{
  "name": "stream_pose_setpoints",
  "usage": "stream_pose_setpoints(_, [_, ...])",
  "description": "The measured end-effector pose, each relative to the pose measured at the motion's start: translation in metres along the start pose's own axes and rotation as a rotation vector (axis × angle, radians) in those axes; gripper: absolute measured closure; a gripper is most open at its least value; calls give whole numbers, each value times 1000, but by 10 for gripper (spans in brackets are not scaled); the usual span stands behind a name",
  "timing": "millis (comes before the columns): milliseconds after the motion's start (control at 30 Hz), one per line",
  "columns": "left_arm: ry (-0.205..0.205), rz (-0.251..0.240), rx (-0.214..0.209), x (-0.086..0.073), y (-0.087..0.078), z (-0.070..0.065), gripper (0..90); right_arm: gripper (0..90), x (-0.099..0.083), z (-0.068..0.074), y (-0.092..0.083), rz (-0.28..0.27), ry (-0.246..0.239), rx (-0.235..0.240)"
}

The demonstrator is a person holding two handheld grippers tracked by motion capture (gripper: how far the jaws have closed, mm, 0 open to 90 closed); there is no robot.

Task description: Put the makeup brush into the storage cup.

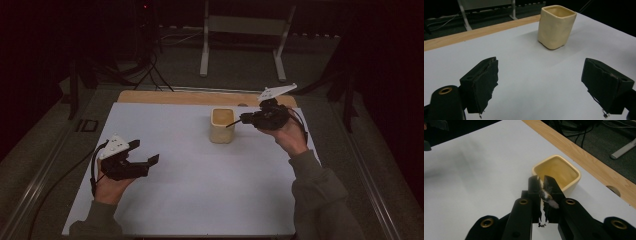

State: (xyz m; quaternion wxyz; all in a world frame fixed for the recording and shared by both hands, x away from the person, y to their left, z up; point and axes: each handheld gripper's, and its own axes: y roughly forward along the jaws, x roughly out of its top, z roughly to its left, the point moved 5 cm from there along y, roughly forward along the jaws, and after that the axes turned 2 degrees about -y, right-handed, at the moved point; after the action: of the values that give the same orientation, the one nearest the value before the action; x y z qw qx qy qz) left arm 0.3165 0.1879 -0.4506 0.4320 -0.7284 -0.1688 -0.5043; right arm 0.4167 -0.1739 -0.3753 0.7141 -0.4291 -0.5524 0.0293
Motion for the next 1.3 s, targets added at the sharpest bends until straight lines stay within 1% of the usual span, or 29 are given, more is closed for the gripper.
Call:
stream_pose_setpoints(233, [1, 2, -1, 0, 0, 0, 148, 849, 1, -6, 1, 10, 3, -31])
stream_pose_setpoints(467, [-2, 5, -2, -1, 1, 1, 148, 849, 0, -11, 4, 23, 7, -44])
stream_pose_setpoints(533, [-1, 4, -3, -1, 1, 0, 148, 849, -1, -12, 7, 34, 8, -57])
stream_pose_setpoints(767, [-4, 5, -1, -2, 1, 1, 149, 849, 0, -17, 9, 38, 18, -75])
stream_pose_setpoints(967, [0, 7, -3, -2, 2, 0, 148, 849, -1, -20, 12, 45, 24, -81])
stream_pose_setpoints(1300, [2, 12, -4, -3, 3, -1, 148, 849, -2, -21, 17, 52, 31, -81])
